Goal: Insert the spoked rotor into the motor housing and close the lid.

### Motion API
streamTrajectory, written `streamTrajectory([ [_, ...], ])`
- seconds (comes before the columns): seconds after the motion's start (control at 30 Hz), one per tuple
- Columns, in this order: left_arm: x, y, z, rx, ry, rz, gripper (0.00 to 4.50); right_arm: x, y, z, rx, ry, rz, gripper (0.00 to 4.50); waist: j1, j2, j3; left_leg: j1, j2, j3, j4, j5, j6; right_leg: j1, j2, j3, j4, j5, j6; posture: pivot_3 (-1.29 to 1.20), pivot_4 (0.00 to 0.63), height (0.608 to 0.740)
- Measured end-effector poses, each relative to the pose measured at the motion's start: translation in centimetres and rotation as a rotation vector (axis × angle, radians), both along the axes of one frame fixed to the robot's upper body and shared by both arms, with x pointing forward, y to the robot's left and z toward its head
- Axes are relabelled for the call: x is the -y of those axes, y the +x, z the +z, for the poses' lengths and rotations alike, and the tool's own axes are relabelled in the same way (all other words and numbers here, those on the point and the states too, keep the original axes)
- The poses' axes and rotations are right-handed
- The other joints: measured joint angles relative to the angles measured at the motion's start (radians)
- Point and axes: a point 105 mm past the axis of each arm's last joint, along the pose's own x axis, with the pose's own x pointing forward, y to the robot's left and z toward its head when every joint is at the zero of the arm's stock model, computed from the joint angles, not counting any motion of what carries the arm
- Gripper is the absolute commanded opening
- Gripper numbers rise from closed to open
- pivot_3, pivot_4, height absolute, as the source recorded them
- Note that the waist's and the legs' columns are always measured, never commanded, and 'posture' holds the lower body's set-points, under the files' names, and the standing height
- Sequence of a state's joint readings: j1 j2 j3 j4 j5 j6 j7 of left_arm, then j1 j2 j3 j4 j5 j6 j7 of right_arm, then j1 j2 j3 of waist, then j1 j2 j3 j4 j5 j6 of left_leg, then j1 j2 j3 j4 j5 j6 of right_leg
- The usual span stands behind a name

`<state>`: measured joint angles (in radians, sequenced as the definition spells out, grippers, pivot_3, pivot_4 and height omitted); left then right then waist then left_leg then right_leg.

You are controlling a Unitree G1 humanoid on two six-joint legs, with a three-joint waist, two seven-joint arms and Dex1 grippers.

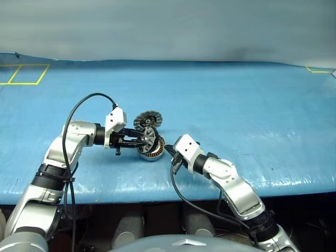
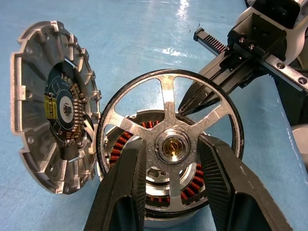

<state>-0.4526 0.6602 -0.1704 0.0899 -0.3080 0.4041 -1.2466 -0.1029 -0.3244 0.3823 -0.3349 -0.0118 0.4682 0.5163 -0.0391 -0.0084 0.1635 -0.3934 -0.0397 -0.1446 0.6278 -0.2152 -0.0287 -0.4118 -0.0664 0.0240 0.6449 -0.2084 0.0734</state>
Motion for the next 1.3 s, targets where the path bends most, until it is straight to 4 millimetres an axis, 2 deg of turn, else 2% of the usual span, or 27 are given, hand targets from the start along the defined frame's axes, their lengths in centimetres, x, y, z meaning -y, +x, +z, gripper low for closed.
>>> streamTrajectory([
  [0.67, -0.39, 0.17, -0.73, -0.002, 0.014, -0.002, 1.7, 0.29, 0.12, -0.18, 0.005, -0.016, -0.02, 0.0, -0.001, 0.0, 0.0, 0.0, 0.0, 0.0, 0.0, 0.0, 0.0, 0.0, 0.0, 0.0, 0.0, 0.0, 0.0, 0.0, 0.15, 0.74],
  [1.3, -0.13, 0.63, -0.59, -0.005, -0.006, 0.011, 1.7, 0.33, 0.16, -0.21, 0.008, -0.021, -0.024, 0.0, 0.001, 0.0, 0.0, 0.0, 0.0, 0.0, 0.0, 0.0, 0.0, 0.0, 0.0, 0.0, 0.0, 0.0, 0.0, 0.0, 0.15, 0.74],
])
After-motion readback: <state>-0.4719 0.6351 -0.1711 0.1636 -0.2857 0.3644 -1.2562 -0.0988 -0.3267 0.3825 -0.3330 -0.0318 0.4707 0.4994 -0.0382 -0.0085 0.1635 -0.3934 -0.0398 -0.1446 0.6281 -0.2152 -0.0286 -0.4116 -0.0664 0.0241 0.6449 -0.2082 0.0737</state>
